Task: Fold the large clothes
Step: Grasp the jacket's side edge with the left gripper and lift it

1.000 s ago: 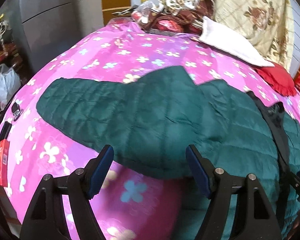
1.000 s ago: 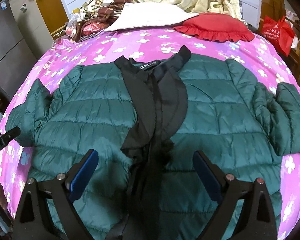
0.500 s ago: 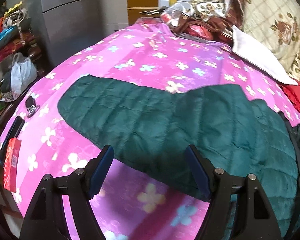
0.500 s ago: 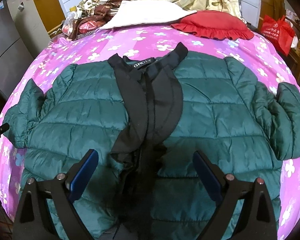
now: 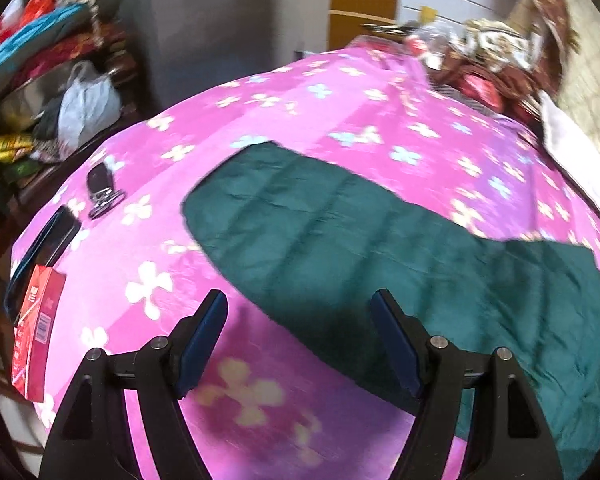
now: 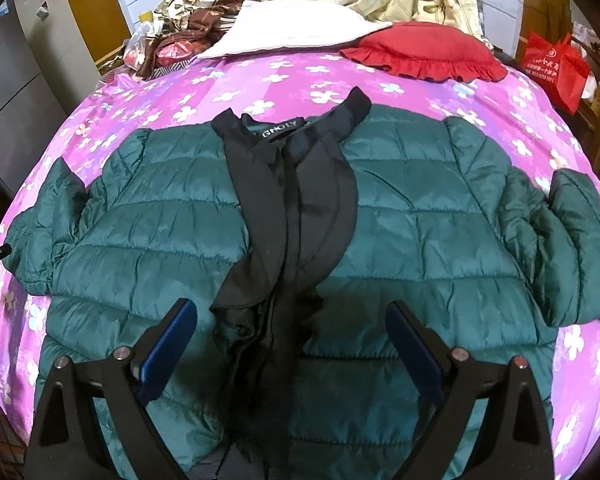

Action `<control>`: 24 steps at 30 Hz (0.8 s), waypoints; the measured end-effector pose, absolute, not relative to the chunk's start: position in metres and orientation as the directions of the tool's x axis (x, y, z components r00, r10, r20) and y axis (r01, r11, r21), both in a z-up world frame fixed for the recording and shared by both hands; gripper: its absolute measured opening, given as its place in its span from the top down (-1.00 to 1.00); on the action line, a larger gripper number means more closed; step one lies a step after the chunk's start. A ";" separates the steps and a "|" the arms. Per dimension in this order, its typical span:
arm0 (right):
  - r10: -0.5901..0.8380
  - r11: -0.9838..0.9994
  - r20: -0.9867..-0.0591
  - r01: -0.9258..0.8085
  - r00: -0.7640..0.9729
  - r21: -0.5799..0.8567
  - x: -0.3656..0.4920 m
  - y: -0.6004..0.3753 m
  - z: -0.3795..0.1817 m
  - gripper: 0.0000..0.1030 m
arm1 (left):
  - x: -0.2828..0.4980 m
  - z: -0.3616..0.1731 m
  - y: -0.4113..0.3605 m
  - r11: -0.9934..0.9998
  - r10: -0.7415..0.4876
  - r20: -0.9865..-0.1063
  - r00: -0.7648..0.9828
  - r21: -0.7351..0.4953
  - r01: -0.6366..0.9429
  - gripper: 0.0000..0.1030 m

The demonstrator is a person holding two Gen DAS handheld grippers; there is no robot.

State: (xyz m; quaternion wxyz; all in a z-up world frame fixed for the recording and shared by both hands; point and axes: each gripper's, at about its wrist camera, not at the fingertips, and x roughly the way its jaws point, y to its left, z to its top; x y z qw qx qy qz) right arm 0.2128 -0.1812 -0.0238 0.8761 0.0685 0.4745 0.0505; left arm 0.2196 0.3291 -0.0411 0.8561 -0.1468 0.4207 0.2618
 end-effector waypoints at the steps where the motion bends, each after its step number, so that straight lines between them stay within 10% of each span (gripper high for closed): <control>1: 0.154 0.985 -0.825 -0.022 0.543 0.169 0.213 -0.181 -0.024 -0.89 | 0.219 -0.042 0.336 0.810 0.333 -0.796 0.505 -0.033 -0.585 0.01; 24: 0.147 0.988 -0.836 -0.031 0.529 0.154 0.212 -0.176 -0.025 -0.89 | 0.235 -0.070 0.421 0.679 0.329 -0.813 0.480 -0.150 -0.719 0.01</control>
